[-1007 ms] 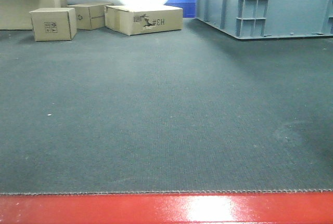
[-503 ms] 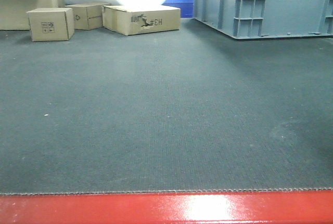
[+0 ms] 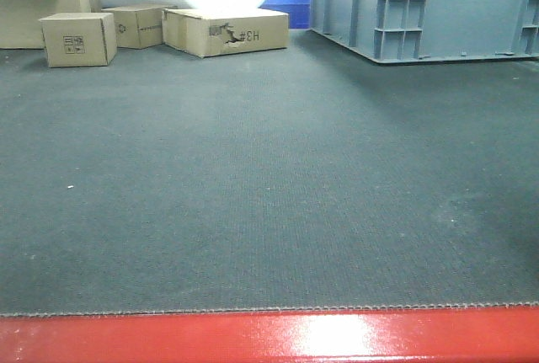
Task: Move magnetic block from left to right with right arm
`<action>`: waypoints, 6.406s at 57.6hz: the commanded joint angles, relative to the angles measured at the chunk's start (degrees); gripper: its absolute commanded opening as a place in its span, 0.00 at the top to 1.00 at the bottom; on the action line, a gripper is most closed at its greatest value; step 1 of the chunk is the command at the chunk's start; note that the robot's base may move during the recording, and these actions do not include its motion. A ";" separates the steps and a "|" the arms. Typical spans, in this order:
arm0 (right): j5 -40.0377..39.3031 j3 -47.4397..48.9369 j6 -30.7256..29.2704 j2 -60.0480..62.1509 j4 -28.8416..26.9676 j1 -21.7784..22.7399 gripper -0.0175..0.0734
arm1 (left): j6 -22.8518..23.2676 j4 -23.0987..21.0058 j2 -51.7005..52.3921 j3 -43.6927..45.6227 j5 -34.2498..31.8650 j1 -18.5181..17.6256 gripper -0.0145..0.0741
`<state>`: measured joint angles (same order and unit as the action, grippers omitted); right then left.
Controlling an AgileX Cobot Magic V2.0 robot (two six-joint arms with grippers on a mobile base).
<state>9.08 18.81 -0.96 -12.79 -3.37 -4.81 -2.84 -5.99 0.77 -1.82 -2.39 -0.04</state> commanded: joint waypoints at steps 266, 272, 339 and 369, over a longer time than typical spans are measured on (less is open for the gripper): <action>-8.52 -2.48 0.96 -3.75 -0.84 -1.43 0.73 | -0.14 -0.27 0.54 -0.54 -5.20 -0.30 0.98; -9.08 -2.69 0.96 -3.75 -0.84 -1.43 0.73 | -0.14 -0.27 0.54 -0.54 -5.20 -0.30 0.98; -15.34 -20.57 1.26 14.58 1.56 4.16 0.73 | -0.14 -0.27 0.54 -0.54 -5.20 -0.30 0.98; -15.34 -20.57 1.26 14.58 1.56 4.16 0.73 | -0.14 -0.27 0.54 -0.54 -5.20 -0.30 0.98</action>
<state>-1.52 -1.71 0.67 0.57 -2.37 -1.05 -2.84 -5.99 0.77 -1.82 -2.39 -0.04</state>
